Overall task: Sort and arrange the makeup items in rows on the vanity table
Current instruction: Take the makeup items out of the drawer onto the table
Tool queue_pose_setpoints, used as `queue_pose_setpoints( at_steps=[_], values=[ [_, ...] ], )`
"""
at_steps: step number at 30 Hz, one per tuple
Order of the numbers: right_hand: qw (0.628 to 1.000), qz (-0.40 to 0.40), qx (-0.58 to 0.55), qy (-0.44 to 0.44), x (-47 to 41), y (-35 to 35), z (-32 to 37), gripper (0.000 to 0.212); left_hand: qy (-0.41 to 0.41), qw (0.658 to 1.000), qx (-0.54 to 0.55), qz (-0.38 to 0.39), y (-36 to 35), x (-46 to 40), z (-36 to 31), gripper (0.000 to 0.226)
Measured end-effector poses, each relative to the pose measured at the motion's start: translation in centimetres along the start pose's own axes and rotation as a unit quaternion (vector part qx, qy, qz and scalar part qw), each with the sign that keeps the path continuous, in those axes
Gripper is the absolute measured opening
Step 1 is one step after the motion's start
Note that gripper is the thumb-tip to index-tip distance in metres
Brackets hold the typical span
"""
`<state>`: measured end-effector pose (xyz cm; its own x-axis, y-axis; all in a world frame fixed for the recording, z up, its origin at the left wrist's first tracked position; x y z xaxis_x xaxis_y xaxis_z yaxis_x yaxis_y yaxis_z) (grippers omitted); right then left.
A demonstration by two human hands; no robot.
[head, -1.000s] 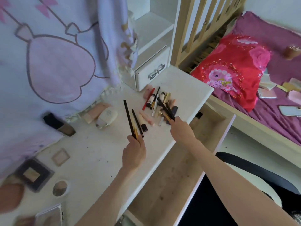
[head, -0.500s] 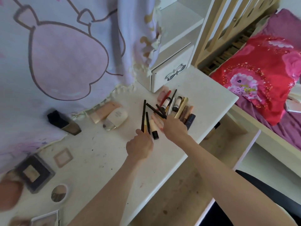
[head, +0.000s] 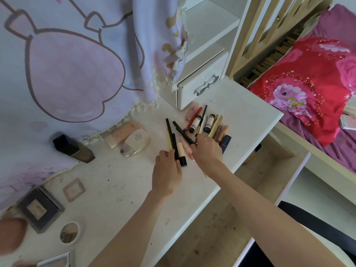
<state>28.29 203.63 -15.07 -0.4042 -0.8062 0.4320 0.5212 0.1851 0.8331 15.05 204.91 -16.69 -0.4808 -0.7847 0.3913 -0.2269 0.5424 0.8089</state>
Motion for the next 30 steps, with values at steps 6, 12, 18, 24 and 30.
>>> queue_pose_setpoints(
  at_steps=[6,12,18,24,30],
  values=[
    [0.999,-0.037,-0.025,0.009,0.2,0.3,-0.1,0.017,-0.036,0.993,-0.113,-0.002,-0.7,0.1,0.2,0.044],
    [0.998,-0.042,-0.017,0.038,0.7,-0.3,0.3,0.023,-0.027,0.989,-0.146,0.021,-1.2,-0.1,0.6,0.045],
    [0.996,-0.061,-0.004,0.059,1.1,-0.5,-0.1,0.025,-0.023,0.988,-0.147,0.051,-1.2,-0.4,0.9,0.047],
    [0.992,-0.083,-0.005,0.091,2.9,0.8,-2.1,0.033,-0.058,0.989,-0.129,0.035,-0.4,0.8,-0.5,0.054],
    [0.992,-0.108,-0.015,0.064,6.3,1.8,-8.5,0.037,-0.187,0.970,-0.156,0.021,-1.7,3.7,-6.0,0.055]
  ],
)
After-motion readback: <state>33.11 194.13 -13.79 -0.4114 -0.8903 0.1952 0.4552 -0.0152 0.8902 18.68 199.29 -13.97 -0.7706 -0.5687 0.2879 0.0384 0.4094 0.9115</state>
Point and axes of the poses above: each hand's wrist, its own x-axis away from the middle knuckle, its own y-axis out of the back of the hand, z = x × y, the point moved 5 cm from there along -x, towards the middle knuckle, and after that the axes turned 13 degrees about z, right-handed, at the moved point
